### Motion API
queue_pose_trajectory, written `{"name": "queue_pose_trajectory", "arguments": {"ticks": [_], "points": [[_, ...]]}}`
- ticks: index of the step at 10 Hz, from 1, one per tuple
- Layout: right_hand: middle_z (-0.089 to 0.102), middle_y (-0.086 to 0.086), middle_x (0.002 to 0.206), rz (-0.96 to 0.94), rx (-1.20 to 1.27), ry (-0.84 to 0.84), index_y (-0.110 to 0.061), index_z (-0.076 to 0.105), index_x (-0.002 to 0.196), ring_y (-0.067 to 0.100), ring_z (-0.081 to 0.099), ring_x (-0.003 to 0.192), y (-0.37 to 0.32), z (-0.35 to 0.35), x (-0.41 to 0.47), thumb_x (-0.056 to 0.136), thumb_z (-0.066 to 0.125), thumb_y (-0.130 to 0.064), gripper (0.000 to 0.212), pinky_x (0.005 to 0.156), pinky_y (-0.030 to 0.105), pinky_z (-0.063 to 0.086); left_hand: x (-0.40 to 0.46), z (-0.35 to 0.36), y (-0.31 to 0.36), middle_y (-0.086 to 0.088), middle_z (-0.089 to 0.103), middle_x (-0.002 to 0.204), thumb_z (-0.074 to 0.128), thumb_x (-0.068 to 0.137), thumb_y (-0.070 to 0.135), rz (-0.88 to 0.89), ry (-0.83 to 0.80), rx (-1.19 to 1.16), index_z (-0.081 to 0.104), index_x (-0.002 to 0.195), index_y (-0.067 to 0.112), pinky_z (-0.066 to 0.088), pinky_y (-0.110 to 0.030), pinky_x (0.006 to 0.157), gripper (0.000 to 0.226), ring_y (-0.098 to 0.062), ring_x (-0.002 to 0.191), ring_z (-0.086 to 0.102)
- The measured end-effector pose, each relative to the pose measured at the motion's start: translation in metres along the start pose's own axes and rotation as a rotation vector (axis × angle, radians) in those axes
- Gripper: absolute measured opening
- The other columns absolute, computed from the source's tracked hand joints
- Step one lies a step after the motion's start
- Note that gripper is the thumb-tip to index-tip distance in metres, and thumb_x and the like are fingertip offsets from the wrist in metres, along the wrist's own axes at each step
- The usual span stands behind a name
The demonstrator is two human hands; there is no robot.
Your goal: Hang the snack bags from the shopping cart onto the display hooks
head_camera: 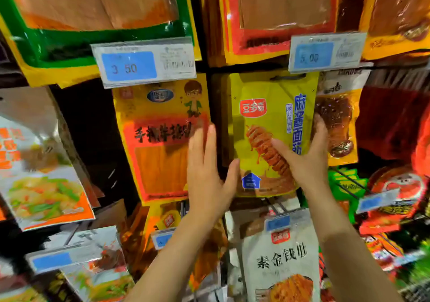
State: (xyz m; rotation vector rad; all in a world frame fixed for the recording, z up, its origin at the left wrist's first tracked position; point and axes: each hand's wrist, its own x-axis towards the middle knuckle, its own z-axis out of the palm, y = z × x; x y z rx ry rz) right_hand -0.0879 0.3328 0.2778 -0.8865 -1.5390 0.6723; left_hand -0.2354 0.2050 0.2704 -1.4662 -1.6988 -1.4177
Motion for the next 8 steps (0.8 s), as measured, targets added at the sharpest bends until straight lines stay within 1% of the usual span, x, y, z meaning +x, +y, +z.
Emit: {"name": "queue_pose_trajectory", "arguments": {"ticks": [1, 2, 3, 4, 5, 6, 7, 8], "points": [[0.03, -0.007, 0.153, 0.13, 0.143, -0.152, -0.033, 0.008, 0.151, 0.014, 0.035, 0.138, 0.01, -0.002, 0.017, 0.045, 0.083, -0.064, 0.133, 0.115, 0.044, 0.029, 0.009, 0.03, 0.02, 0.008, 0.017, 0.156, 0.061, 0.078, 0.062, -0.215, -0.22, -0.27, -0.003, 0.146, 0.042, 0.013, -0.019, 0.114, 0.095, 0.0, 0.145, 0.004], [0.043, -0.011, 0.144, 0.211, 0.201, -0.274, -0.04, 0.01, 0.149, 0.016, 0.046, 0.131, 0.017, 0.001, 0.03, 0.035, 0.084, -0.071, 0.139, 0.111, 0.048, 0.035, 0.019, 0.058, 0.017, 0.001, 0.05, 0.14, 0.069, 0.064, 0.067, -0.45, -0.284, -0.432, 0.009, 0.152, 0.026, 0.038, -0.038, 0.109, 0.115, -0.014, 0.13, 0.046], [0.04, -0.006, 0.149, 0.203, 0.195, -0.33, -0.041, 0.011, 0.146, 0.019, 0.042, 0.134, 0.026, 0.01, 0.035, 0.031, 0.079, -0.079, 0.139, 0.11, 0.05, 0.036, 0.017, 0.07, 0.006, 0.005, 0.059, 0.125, 0.069, 0.063, 0.069, -0.553, -0.304, -0.378, 0.024, 0.148, 0.017, 0.047, -0.039, 0.1, 0.109, -0.013, 0.116, 0.057], [0.038, -0.006, 0.149, 0.212, 0.197, -0.333, -0.039, 0.008, 0.148, 0.02, 0.041, 0.135, 0.028, 0.014, 0.034, 0.037, 0.079, -0.075, 0.137, 0.11, 0.05, 0.036, 0.013, 0.068, 0.005, 0.016, 0.058, 0.115, 0.074, 0.077, 0.048, -0.582, -0.299, -0.361, 0.022, 0.148, 0.017, 0.046, -0.025, 0.094, 0.093, -0.008, 0.113, 0.058], [0.042, -0.005, 0.146, 0.181, 0.251, -0.318, -0.034, 0.012, 0.149, 0.018, 0.046, 0.131, 0.026, 0.012, 0.031, 0.039, 0.082, -0.07, 0.136, 0.109, 0.048, 0.038, 0.007, 0.066, 0.006, 0.027, 0.055, 0.112, 0.073, 0.079, 0.045, -0.601, -0.301, -0.385, 0.024, 0.146, 0.019, 0.045, -0.014, 0.09, 0.087, 0.009, 0.108, 0.055], [0.048, -0.006, 0.141, 0.183, 0.276, -0.278, -0.032, 0.014, 0.15, 0.013, 0.052, 0.124, 0.024, 0.008, 0.022, 0.047, 0.084, -0.061, 0.127, 0.108, 0.045, 0.04, 0.0, 0.068, 0.005, 0.008, 0.052, 0.13, 0.071, 0.076, 0.055, -0.587, -0.287, -0.37, 0.025, 0.147, 0.019, 0.043, -0.038, 0.104, 0.092, -0.009, 0.124, 0.048], [0.043, -0.01, 0.145, 0.202, 0.246, -0.221, -0.033, 0.014, 0.15, 0.009, 0.048, 0.127, 0.022, -0.005, 0.004, 0.055, 0.085, -0.058, 0.121, 0.108, 0.044, 0.041, -0.008, 0.061, 0.012, 0.009, 0.038, 0.139, 0.071, 0.084, 0.034, -0.537, -0.298, -0.345, 0.021, 0.15, 0.021, 0.032, -0.018, 0.103, 0.083, -0.001, 0.127, 0.035], [0.032, -0.006, 0.153, 0.221, 0.198, -0.145, -0.029, 0.013, 0.152, 0.007, 0.038, 0.134, 0.016, -0.017, -0.019, 0.072, 0.082, -0.034, 0.106, 0.106, 0.03, 0.036, -0.02, 0.049, 0.022, 0.014, 0.027, 0.14, 0.067, 0.089, 0.027, -0.522, -0.307, -0.365, 0.014, 0.152, 0.021, 0.016, 0.0, 0.095, 0.082, 0.01, 0.124, 0.022]]}}
